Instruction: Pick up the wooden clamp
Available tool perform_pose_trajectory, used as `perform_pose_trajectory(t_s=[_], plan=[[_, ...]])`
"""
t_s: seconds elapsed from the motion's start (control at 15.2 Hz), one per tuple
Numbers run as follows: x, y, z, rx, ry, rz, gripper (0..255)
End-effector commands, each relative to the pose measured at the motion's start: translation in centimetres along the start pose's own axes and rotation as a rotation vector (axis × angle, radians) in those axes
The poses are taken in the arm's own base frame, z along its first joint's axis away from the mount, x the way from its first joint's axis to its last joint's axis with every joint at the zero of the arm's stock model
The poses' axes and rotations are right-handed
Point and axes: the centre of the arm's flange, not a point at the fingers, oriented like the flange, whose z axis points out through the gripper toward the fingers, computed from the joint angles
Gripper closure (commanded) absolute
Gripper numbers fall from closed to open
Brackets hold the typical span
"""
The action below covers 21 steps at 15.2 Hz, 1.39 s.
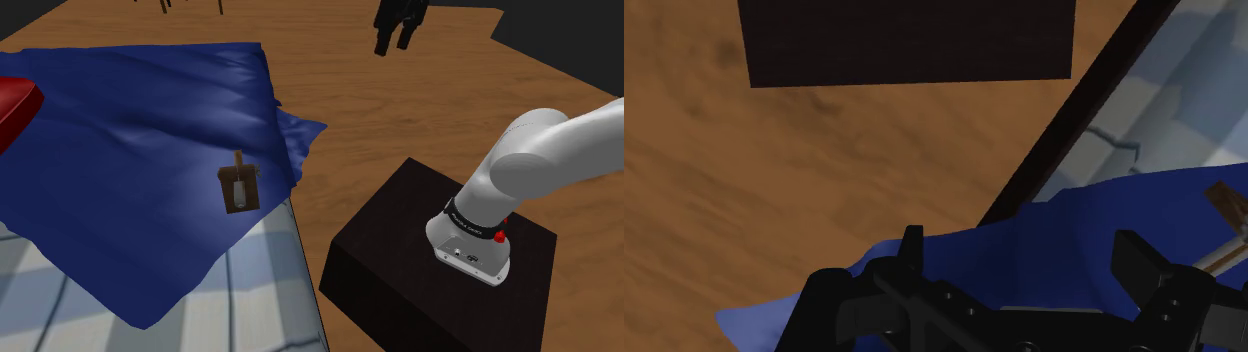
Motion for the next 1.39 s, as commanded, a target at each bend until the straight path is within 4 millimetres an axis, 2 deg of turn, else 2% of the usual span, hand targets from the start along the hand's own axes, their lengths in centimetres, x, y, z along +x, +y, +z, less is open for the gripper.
perform_pose_trajectory(t_s=[0.0,0.66,1.32], plan=[[0.5,-2.1,1.5,0.002,-0.018,0.041,0],[5.2,-12.2,9.0,0.009,-0.107,0.226,0],[11.0,-21.4,16.8,0.017,-0.195,0.412,0]])
